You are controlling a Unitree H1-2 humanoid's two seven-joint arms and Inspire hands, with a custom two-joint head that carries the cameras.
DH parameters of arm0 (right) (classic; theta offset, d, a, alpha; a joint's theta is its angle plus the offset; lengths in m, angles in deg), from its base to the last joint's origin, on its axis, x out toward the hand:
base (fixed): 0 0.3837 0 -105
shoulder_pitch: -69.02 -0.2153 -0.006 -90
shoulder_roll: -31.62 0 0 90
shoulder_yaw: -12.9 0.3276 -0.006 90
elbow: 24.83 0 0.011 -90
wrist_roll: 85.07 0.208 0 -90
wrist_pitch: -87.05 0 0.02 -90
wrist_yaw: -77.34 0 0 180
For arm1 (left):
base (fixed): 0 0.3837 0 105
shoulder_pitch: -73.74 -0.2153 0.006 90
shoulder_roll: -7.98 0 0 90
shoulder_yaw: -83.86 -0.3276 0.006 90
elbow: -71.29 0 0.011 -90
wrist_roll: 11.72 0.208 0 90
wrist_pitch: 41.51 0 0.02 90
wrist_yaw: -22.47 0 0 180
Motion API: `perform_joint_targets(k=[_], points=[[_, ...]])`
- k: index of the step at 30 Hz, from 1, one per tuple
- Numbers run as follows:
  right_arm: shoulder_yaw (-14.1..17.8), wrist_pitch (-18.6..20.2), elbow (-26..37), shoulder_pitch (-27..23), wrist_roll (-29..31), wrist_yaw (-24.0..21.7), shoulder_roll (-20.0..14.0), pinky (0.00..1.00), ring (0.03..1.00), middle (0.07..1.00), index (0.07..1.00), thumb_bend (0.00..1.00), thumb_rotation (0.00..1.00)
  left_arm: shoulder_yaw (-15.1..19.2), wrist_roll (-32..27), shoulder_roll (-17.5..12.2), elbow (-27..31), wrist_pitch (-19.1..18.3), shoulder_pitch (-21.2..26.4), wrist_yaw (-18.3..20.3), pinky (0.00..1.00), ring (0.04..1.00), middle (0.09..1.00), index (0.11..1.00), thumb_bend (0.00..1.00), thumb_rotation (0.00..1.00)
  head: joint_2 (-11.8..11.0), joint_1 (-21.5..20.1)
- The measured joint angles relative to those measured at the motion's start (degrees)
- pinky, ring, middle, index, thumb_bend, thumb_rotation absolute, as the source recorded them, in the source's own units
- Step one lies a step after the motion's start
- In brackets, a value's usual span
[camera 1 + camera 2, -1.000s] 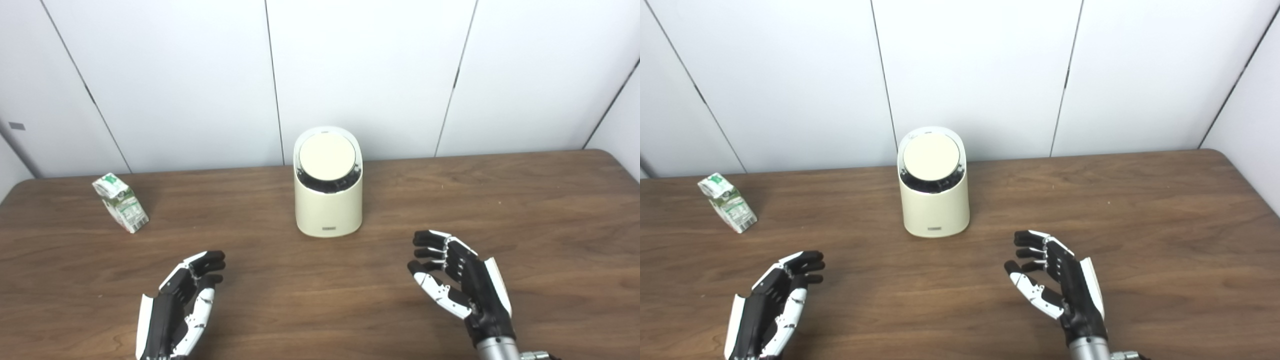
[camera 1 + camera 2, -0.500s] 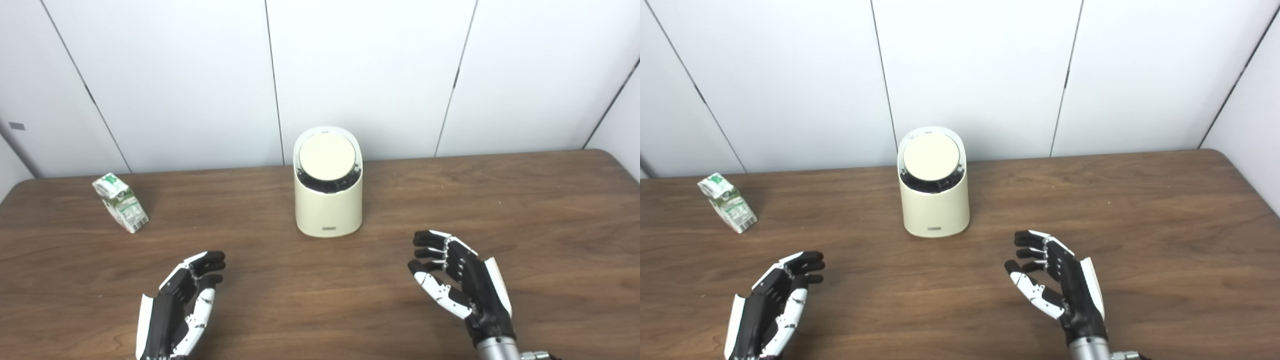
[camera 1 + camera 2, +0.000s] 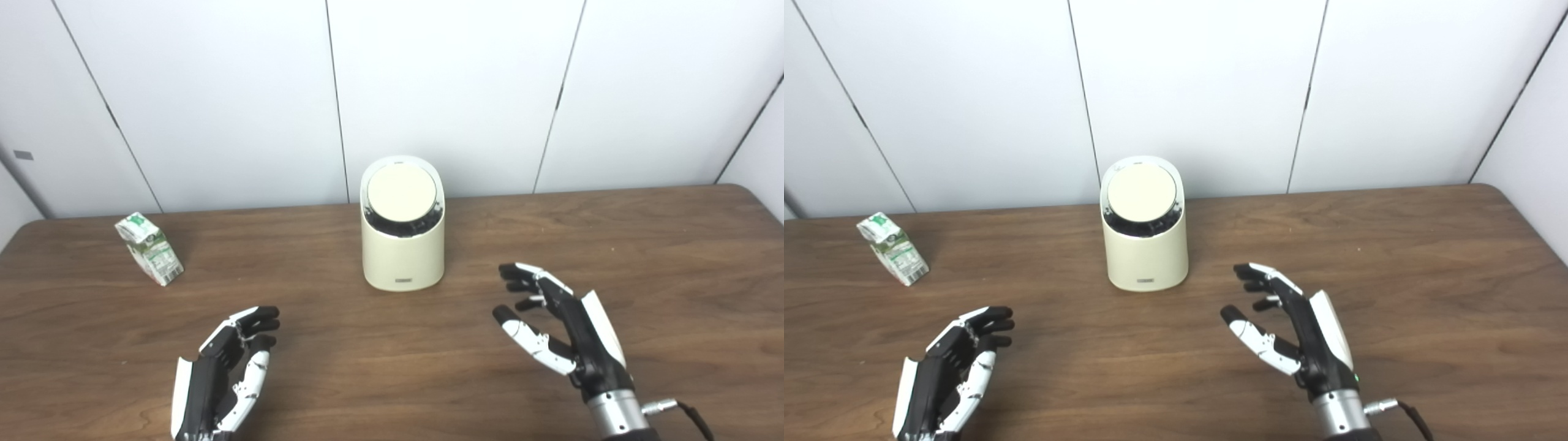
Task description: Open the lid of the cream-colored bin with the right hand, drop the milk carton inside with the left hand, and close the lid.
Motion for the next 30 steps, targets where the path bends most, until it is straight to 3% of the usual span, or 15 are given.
perform_joint_targets(k=[2, 5, 6, 8, 9, 10, 13, 16, 19, 20, 21, 22, 23, 26, 30], points=[[0.56, 2.52, -0.20, -4.26, -0.55, -0.44, 0.51, 0.70, 0.816, 0.859, 0.868, 0.50, 0.70, -0.10, 0.22, 0.25, -0.12, 0.01, 0.24, -0.02, 0.62, 0.697, 0.733, 0.723, 0.23, 0.44, -0.09, -0.09], [2.38, 3.62, -1.94, -11.97, -0.57, -0.51, -0.22, 0.70, 0.819, 0.869, 0.872, 0.56, 0.65, -0.22, 0.48, 0.50, -0.12, 0.05, 0.41, -0.14, 0.61, 0.694, 0.732, 0.721, 0.22, 0.39, -0.18, -0.09], [2.73, 3.77, -2.36, -14.13, -0.73, -0.50, -0.61, 0.56, 0.682, 0.870, 0.877, 0.58, 0.64, -0.25, 0.67, 0.63, -0.15, 0.06, 0.47, -0.23, 0.60, 0.691, 0.731, 0.721, 0.22, 0.38, -0.18, -0.09], [2.70, 5.63, -3.02, -17.19, -2.06, -0.61, -1.06, 0.48, 0.605, 0.866, 0.889, 0.59, 0.62, -0.26, 0.95, 0.82, -0.18, 0.14, 0.48, -0.32, 0.60, 0.690, 0.730, 0.721, 0.22, 0.37, -0.18, -0.18], [2.61, 6.65, -3.42, -18.38, -2.87, -0.68, -1.02, 0.58, 0.730, 0.891, 0.899, 0.60, 0.62, -0.29, 1.01, 0.87, -0.19, 0.14, 0.46, -0.32, 0.60, 0.692, 0.733, 0.723, 0.22, 0.36, -0.18, -0.18], [2.27, 7.89, -3.71, -19.61, -3.74, -0.89, -1.00, 0.63, 0.781, 0.902, 0.906, 0.61, 0.61, -0.31, 1.00, 0.89, -0.20, 0.14, 0.45, -0.31, 0.60, 0.695, 0.735, 0.724, 0.22, 0.36, -0.26, -0.18], [1.43, 8.91, -5.80, -22.39, -5.53, -0.97, -0.98, 0.69, 0.851, 0.949, 0.931, 0.61, 0.59, -0.40, 1.01, 0.88, -0.29, 0.18, 0.47, -0.29, 0.60, 0.699, 0.735, 0.725, 0.23, 0.38, -0.26, -0.18], [0.69, 10.13, -7.62, -25.12, -7.55, -0.92, -0.92, 0.72, 0.876, 0.962, 0.949, 0.63, 0.60, -0.51, 1.15, 0.90, -0.32, 0.36, 0.52, -0.31, 0.60, 0.697, 0.732, 0.722, 0.23, 0.39, -0.27, 0.00], [-0.35, 10.14, -9.70, -27.83, -9.02, -0.62, -0.73, 0.80, 0.937, 0.991, 0.990, 0.63, 0.55, -0.53, 1.06, 0.89, -0.31, 0.36, 0.52, -0.28, 0.60, 0.701, 0.735, 0.723, 0.24, 0.38, -0.35, -0.26], [-0.77, 10.06, -10.75, -28.86, -9.60, -0.32, -0.67, 0.78, 0.931, 0.996, 0.995, 0.65, 0.52, -0.53, 0.99, 0.89, -0.33, 0.36, 0.53, -0.29, 0.60, 0.701, 0.734, 0.722, 0.23, 0.38, -0.27, -0.44], [-1.17, 9.89, -11.94, -29.75, -9.92, 0.59, -0.53, 0.68, 0.871, 0.999, 0.999, 0.69, 0.48, -0.52, 0.95, 0.89, -0.36, 0.36, 0.53, -0.29, 0.60, 0.700, 0.734, 0.721, 0.23, 0.37, -0.35, -0.61], [-1.37, 9.77, -13.33, -30.68, -10.29, 1.38, -0.23, 0.66, 0.864, 1.000, 1.000, 0.70, 0.46, -0.52, 0.96, 0.88, -0.37, 0.36, 0.52, -0.29, 0.60, 0.700, 0.734, 0.721, 0.23, 0.37, -0.35, -0.62], [-1.51, 9.57, -14.92, -31.68, -10.54, 2.28, 0.12, 0.69, 0.880, 1.000, 1.000, 0.71, 0.44, -0.52, 0.98, 0.88, -0.39, 0.36, 0.53, -0.29, 0.60, 0.701, 0.735, 0.721, 0.23, 0.37, -0.53, -0.62], [-3.41, 9.00, -19.40, -33.88, -12.58, 4.34, 0.48, 0.93, 0.983, 1.000, 1.000, 0.73, 0.43, -0.61, 0.95, 0.89, -0.40, 0.36, 0.59, -0.27, 0.60, 0.703, 0.736, 0.721, 0.23, 0.38, -0.70, -0.53], [-6.42, 8.91, -23.56, -36.17, -17.13, 5.43, 0.29, 1.00, 0.999, 1.000, 1.000, 0.81, 0.37, -0.66, 0.58, 0.88, -0.47, 0.36, 0.67, -0.23, 0.61, 0.703, 0.736, 0.722, 0.23, 0.38, -0.79, -0.79]])
